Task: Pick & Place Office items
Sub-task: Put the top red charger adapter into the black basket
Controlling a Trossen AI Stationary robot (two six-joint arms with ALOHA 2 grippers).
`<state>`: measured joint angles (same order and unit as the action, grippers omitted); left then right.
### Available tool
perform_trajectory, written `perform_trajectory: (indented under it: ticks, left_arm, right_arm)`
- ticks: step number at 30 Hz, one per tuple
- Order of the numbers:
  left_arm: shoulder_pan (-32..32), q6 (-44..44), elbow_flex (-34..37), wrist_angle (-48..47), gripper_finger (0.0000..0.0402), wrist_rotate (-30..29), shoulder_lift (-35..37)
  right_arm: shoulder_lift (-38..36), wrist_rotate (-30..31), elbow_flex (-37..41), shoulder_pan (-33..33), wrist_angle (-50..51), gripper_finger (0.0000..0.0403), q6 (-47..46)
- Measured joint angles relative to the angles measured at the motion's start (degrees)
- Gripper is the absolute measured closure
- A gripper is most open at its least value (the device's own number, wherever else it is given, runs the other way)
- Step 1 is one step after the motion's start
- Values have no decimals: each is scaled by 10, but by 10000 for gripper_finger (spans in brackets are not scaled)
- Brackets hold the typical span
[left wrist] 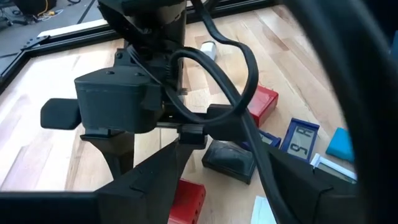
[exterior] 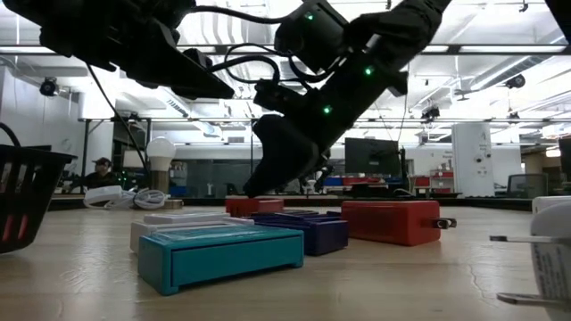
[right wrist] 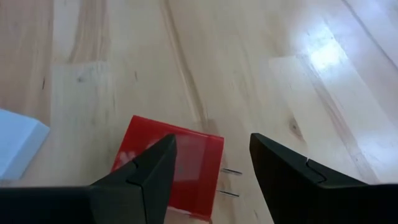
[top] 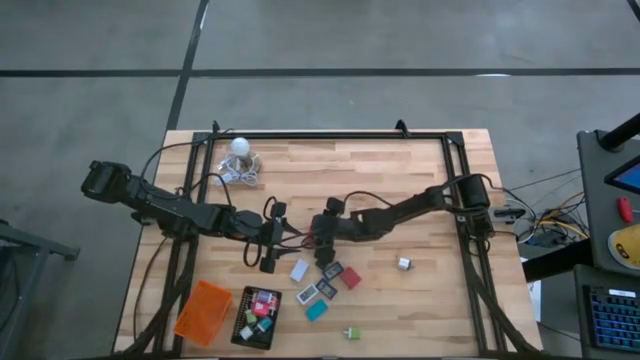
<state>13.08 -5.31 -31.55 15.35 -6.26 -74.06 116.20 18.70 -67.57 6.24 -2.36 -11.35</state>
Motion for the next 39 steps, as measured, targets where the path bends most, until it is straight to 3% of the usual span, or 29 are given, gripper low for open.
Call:
perform_trajectory:
  ticks: [7,16,20,23,26,29,31,35,39]
  left_arm:
    - [0,4,0,-2,186,0,0]
    - [0,13,0,-11,186,0,1]
    - [-1,46,0,-5,186,-42,1]
    - [-3,119,0,-4,186,-105,1]
    - [-4,242,0,-3,186,-155,1]
    - [-6,346,0,1,186,-169,1]
    - [-9,363,0,5,186,-169,1]
    - [-26,397,-6,5,186,-169,1]
    - [-47,493,-12,-2,186,-169,1]
  right_arm:
    - [-43,5,-23,3,96,200,28]
    - [-188,38,7,22,129,200,21]
    - [-267,44,53,44,139,200,-24]
    - [-324,100,98,70,121,200,-68]
    - [-370,206,151,99,96,199,-101]
    - [-404,316,202,118,88,199,-116]
    - [-423,369,235,124,88,199,-124]
    - [-437,394,294,125,76,199,-164]
    - [-437,395,333,125,68,199,-185]
